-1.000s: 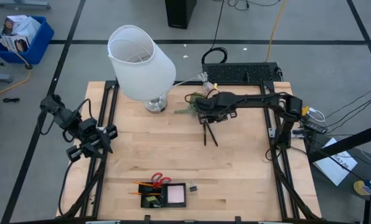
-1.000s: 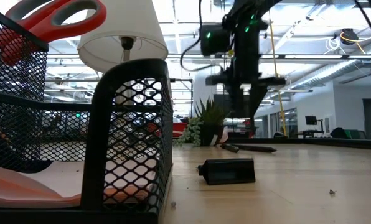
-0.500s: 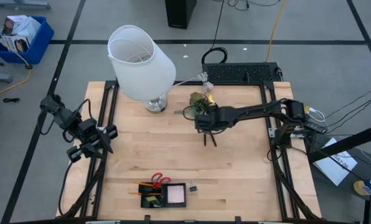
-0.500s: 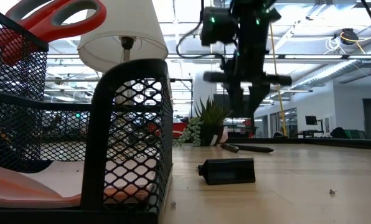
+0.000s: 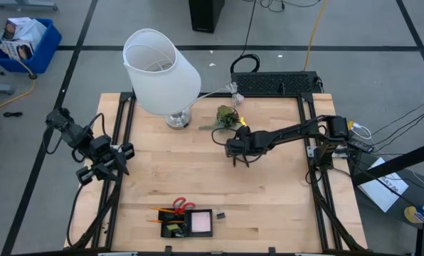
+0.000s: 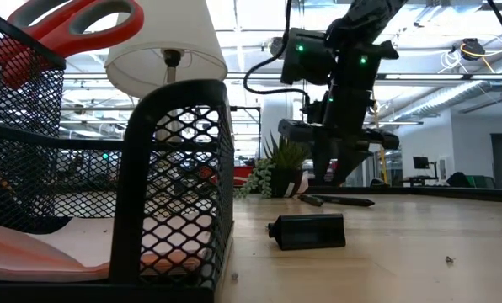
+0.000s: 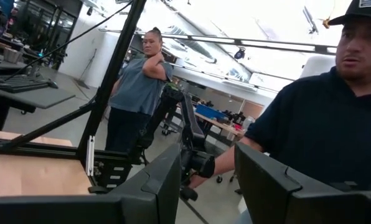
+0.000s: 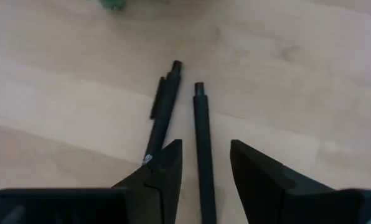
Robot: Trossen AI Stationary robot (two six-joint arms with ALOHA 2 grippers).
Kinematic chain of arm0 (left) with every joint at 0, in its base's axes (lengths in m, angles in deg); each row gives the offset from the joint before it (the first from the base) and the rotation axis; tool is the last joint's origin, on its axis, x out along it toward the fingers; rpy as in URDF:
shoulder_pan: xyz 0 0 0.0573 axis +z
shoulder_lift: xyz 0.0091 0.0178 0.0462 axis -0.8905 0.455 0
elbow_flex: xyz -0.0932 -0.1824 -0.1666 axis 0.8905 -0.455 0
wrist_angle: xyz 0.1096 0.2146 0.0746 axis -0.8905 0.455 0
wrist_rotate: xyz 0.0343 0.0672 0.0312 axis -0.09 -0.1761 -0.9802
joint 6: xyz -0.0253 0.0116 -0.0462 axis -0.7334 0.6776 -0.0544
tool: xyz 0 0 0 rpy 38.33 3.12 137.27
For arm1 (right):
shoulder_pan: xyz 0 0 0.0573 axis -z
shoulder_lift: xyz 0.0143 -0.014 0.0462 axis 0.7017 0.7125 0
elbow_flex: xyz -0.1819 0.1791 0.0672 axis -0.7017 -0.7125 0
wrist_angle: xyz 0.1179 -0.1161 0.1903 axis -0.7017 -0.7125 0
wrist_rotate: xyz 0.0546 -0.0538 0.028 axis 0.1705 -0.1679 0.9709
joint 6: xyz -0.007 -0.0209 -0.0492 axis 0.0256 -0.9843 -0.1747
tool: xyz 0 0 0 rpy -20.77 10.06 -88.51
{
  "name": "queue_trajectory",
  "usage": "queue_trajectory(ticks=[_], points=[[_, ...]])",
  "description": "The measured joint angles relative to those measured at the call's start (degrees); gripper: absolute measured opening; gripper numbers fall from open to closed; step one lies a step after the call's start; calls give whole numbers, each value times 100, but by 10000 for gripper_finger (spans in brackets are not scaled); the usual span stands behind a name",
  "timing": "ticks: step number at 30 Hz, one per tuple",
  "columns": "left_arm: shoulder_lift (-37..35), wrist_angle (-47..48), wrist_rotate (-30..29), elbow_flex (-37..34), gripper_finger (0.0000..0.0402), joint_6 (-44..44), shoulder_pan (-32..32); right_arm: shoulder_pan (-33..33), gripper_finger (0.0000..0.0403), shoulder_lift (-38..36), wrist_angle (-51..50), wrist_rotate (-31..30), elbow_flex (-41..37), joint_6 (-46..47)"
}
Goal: Pick and place office supplies into organizer
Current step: Put the right black pen into the mesh desk organizer
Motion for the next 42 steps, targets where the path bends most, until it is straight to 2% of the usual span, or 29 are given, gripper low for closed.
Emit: queue_trajectory(ticks=[9,20,24,32,42], points=[[0,-4,-4,0,152,-40,0,4,128,212,197,-217,-2,-349],[0,-15,-8,0,152,-170,-2,-41,127,571,376,123,14,-571],[0,-63,-10,0,152,-170,0,-39,106,577,511,119,-81,-566],[0,-63,-9,0,152,-171,-1,-25,18,588,516,214,-151,-603],[0,-52,-11,0,152,-170,0,-190,25,267,533,245,-189,-385]])
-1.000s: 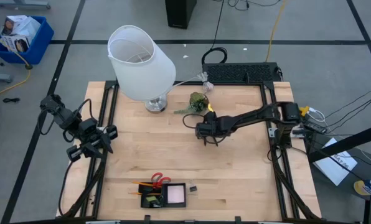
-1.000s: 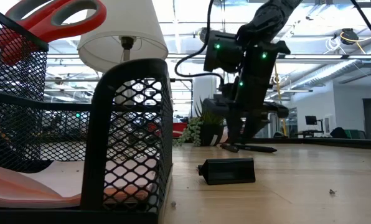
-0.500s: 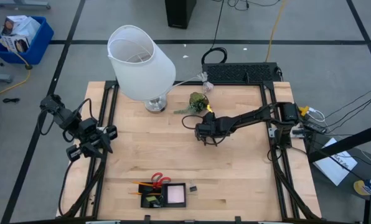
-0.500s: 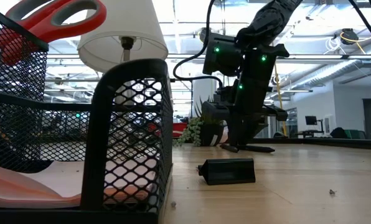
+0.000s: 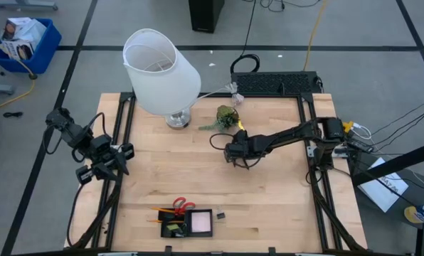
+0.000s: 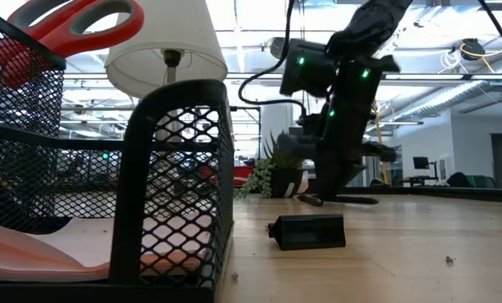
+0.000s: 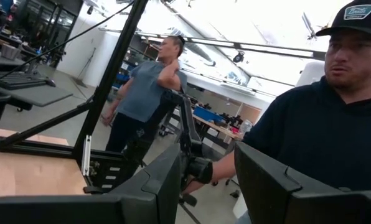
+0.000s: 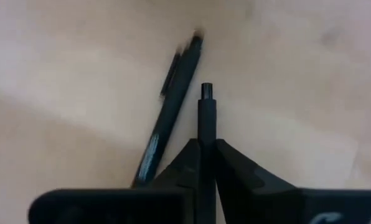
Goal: Pick and place office supplies into organizer
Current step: Put the right black pen into the mesh desk organizer
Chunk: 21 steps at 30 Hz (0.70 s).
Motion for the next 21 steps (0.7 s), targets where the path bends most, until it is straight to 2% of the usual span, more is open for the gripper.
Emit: queue_trajectory(ticks=[3,13,17,21], points=[[0,5,0,0,152,5,0,-56,20,-242,12,40,-1,-48],[0,11,-2,0,152,20,0,-457,21,-1038,226,-366,10,-237],[0,9,-2,0,152,17,0,-788,21,-1341,1354,-462,10,-886],[0,11,0,0,152,16,0,-1149,21,-1390,3429,-438,12,-1988]])
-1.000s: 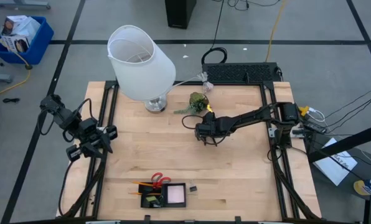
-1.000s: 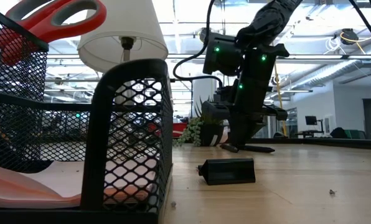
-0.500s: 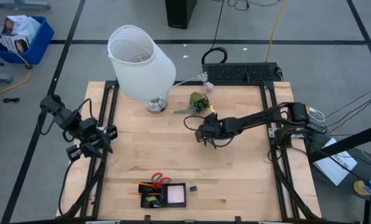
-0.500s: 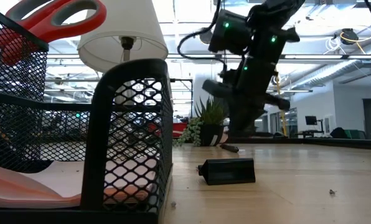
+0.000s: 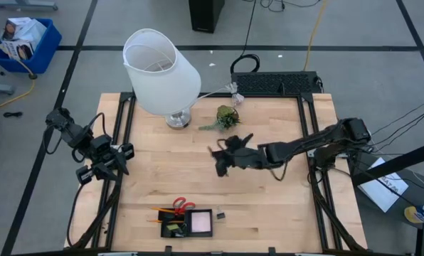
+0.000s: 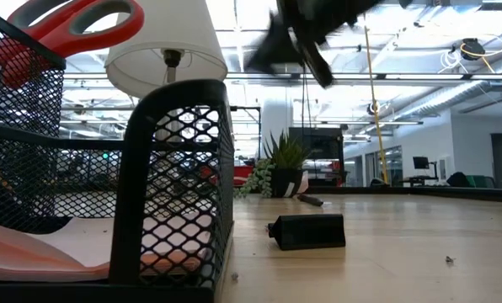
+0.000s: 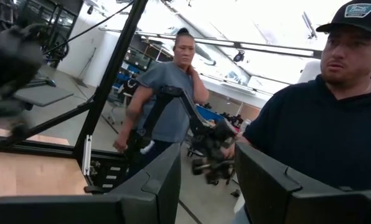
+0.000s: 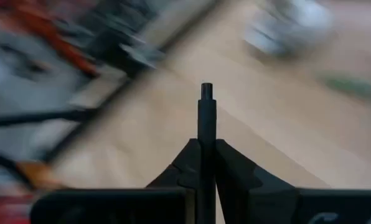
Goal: Pick and place office supplies into organizer
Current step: Put the right black pen into the mesh desk organizer
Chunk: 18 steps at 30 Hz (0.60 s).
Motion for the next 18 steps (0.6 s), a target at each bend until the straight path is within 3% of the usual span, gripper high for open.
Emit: queue_trajectory(ticks=[3,6,13,18], points=[[0,10,0,0,152,28,0,-228,21,76,1497,0,17,-994],[0,31,-2,0,152,28,0,-382,22,203,2391,19,15,-1594],[0,45,-174,-2,152,-410,0,-495,30,771,3937,1021,13,-1673],[0,41,-175,-2,152,-289,0,-831,26,1162,5044,1062,11,-2051]])
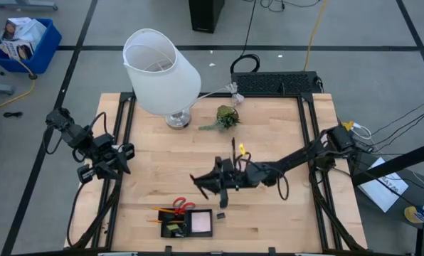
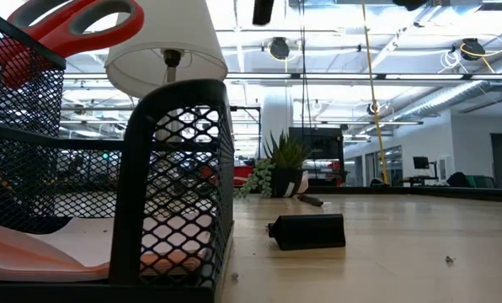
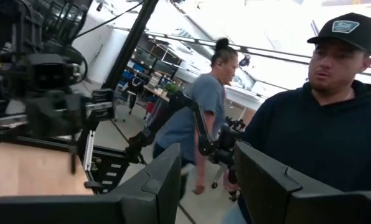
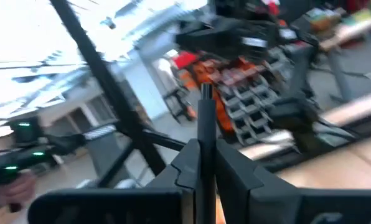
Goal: Pick and place office supplies into organizer
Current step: Put the right black pen into the mesh desk organizer
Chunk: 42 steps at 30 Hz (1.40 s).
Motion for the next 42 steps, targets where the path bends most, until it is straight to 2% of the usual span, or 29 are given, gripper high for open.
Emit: queue_trajectory(ticks=[5,14,16,19,24,30,42], points=[[0,-5,-19,0,152,-13,0,-301,30,292,383,-182,235,-542],[0,-114,44,0,152,35,0,-463,29,1533,263,-182,2166,-1287],[0,-171,207,0,152,59,0,-509,31,1802,207,-274,2500,-1431],[0,-232,367,0,152,59,0,-609,31,2171,174,-617,2892,-1574],[-1,-227,612,0,152,-8,-2,-651,31,2718,161,-650,3355,-1753],[0,-221,680,0,152,-103,-2,-649,32,2998,-79,-1085,3455,-1924],[0,-183,684,0,152,-160,-2,-502,33,2989,-431,-1054,3460,-1724]])
